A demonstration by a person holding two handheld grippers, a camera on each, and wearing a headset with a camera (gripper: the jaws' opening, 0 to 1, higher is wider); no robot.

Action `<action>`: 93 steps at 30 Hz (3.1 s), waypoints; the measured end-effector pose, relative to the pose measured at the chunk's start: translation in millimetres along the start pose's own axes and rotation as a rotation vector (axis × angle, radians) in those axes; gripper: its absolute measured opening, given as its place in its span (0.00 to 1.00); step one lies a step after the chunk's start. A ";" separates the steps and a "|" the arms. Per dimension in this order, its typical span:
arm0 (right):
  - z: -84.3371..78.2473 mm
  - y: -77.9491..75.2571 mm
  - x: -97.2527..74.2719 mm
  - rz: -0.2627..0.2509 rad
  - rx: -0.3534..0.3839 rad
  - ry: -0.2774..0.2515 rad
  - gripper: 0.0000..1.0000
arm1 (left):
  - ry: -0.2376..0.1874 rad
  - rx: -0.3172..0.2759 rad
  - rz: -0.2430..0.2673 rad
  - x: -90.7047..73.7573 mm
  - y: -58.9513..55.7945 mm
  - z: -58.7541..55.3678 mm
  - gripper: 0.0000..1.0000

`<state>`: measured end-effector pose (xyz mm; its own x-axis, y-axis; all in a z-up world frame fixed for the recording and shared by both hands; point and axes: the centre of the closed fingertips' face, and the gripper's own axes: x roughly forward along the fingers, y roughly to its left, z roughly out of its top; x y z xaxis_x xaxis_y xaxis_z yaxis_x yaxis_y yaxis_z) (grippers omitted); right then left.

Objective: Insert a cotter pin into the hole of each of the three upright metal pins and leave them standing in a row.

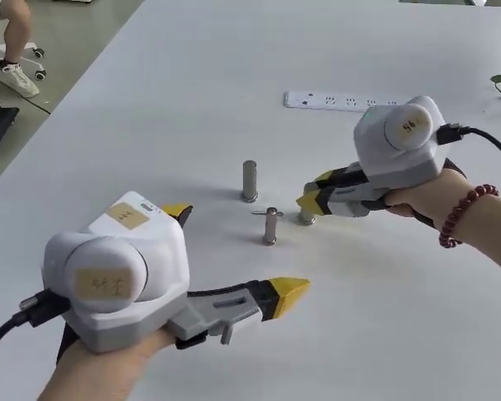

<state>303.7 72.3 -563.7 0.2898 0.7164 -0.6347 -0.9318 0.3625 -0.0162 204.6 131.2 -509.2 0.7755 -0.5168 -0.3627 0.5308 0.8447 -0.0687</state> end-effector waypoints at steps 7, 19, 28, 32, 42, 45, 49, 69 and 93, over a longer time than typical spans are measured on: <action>-7.5 19.6 -12.8 0.083 -0.071 0.008 0.08 | -0.006 0.030 -0.017 -1.6 -5.0 1.5 0.99; -13.8 55.7 -27.3 0.231 -0.138 -0.007 0.08 | -0.001 0.066 -0.030 -4.8 -10.6 0.6 0.99; -13.8 68.4 -26.8 0.267 -0.181 -0.015 0.08 | 0.002 0.081 -0.035 -6.6 -13.0 0.6 0.99; -15.7 70.0 -25.6 0.274 -0.189 -0.009 0.08 | 0.006 0.079 -0.035 -7.3 -13.4 -0.3 0.99; -23.2 74.3 -26.8 0.307 -0.231 -0.001 0.08 | 0.003 0.046 -0.036 -8.4 -12.1 -0.6 0.98; -23.8 73.8 -27.1 0.312 -0.256 0.001 0.09 | -0.005 0.025 -0.039 -8.7 -11.5 0.0 0.98; -24.7 69.5 -25.4 0.307 -0.241 0.004 0.11 | -0.001 0.004 -0.045 -8.9 -11.9 -0.7 0.98; -25.7 31.0 -60.0 0.153 -0.036 0.032 0.23 | 0.007 0.031 -0.022 -13.8 -9.1 2.6 0.96; -72.7 -53.8 -62.4 -0.103 -0.063 0.276 0.13 | 0.019 0.022 -0.003 -13.8 -2.0 -3.5 0.89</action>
<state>319.8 -35.3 -579.4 0.3214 0.4852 -0.8132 -0.9148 0.3810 -0.1342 191.6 137.1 -507.3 0.7677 -0.5162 -0.3797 0.5404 0.8399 -0.0492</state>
